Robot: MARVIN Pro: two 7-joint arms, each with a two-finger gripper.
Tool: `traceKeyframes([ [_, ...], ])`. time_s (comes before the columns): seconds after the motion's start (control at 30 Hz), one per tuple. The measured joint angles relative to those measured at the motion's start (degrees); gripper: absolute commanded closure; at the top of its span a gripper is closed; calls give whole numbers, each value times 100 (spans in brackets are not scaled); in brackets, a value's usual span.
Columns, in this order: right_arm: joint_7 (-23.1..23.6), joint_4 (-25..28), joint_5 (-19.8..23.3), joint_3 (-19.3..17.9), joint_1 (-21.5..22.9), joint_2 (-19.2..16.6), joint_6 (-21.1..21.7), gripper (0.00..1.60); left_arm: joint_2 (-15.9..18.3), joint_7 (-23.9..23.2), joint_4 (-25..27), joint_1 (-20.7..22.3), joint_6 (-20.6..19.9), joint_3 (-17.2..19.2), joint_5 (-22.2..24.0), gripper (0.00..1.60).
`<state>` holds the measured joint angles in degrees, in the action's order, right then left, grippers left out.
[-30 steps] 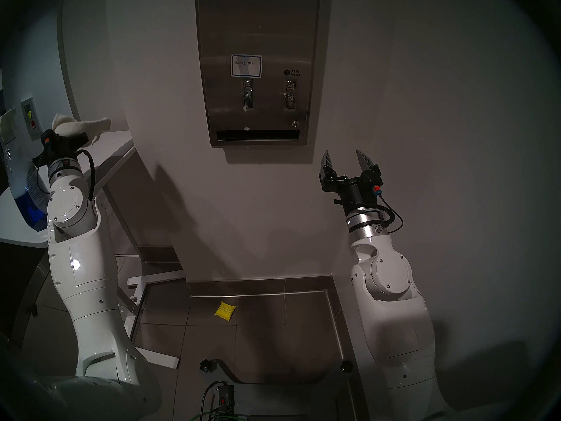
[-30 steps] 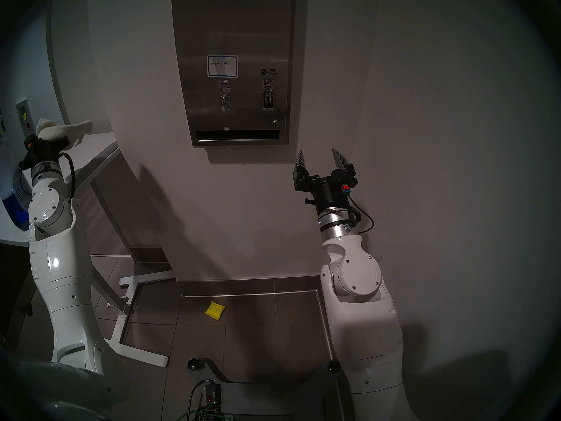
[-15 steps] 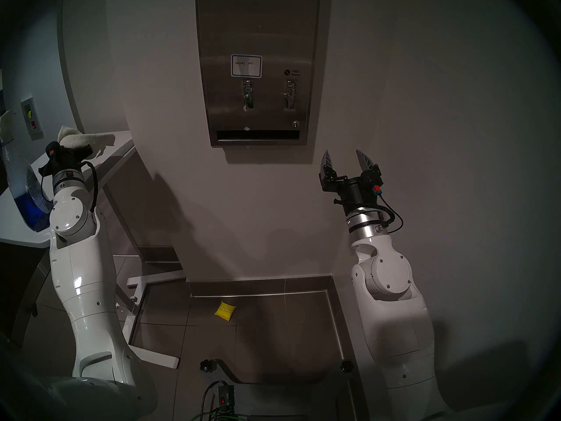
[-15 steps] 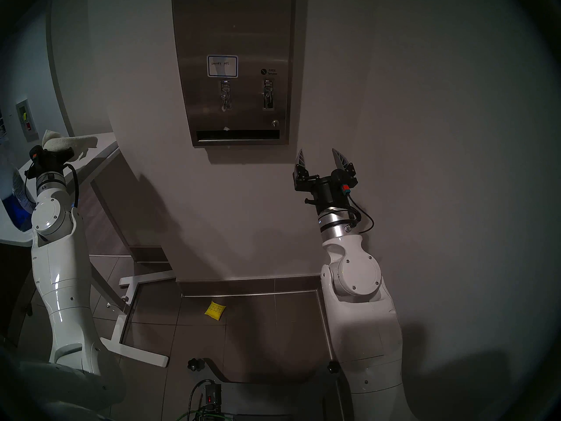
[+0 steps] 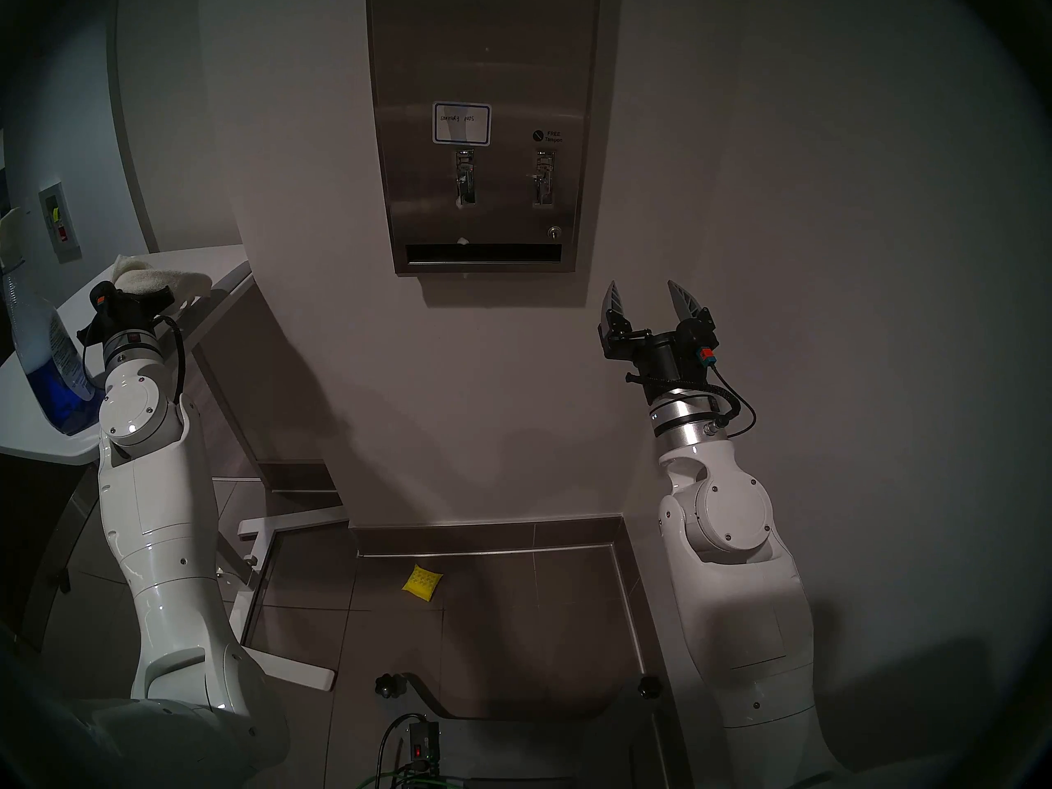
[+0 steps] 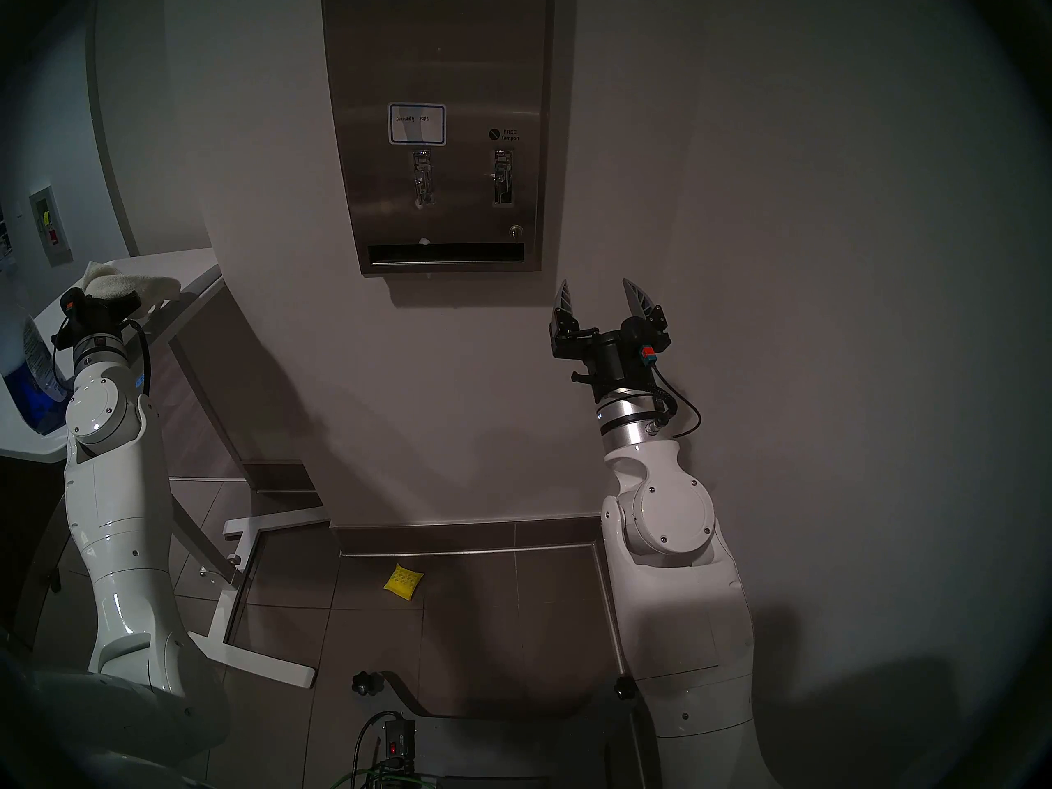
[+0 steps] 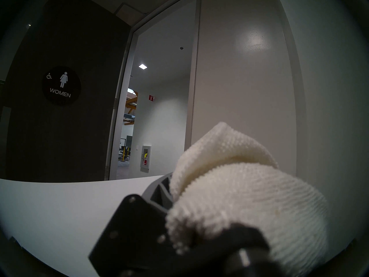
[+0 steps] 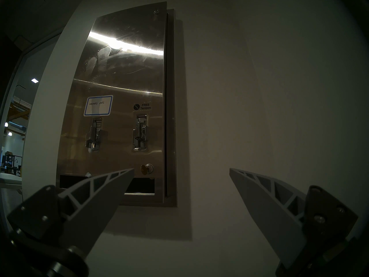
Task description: Pick up the cloth and wipe the surface
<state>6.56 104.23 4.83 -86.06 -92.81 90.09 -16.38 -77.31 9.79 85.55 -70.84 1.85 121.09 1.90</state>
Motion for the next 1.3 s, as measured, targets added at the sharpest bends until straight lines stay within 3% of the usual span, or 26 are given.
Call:
traceKeyframes([
  [0.33, 30, 0, -13, -22, -3, 29, 0, 0, 108, -22, -183, 72, 142, -26, -68, 157],
  [0.37, 33, 0, -15, -25, -3, 33, 0, 0, 120, -42, -196, 74, 154, -35, -75, 135],
  [0.43, 39, 0, -17, -30, -3, 39, 0, 0, 134, -70, -215, 77, 167, -51, -86, 0],
  [0.93, 87, -2, -40, -65, -6, 86, 0, 0, 158, -14, -207, 101, 121, -159, -195, 0],
  [1.3, 125, -8, -55, -87, -8, 120, 0, 0, -35, 250, 95, 389, -797, -171, 135, 0],
])
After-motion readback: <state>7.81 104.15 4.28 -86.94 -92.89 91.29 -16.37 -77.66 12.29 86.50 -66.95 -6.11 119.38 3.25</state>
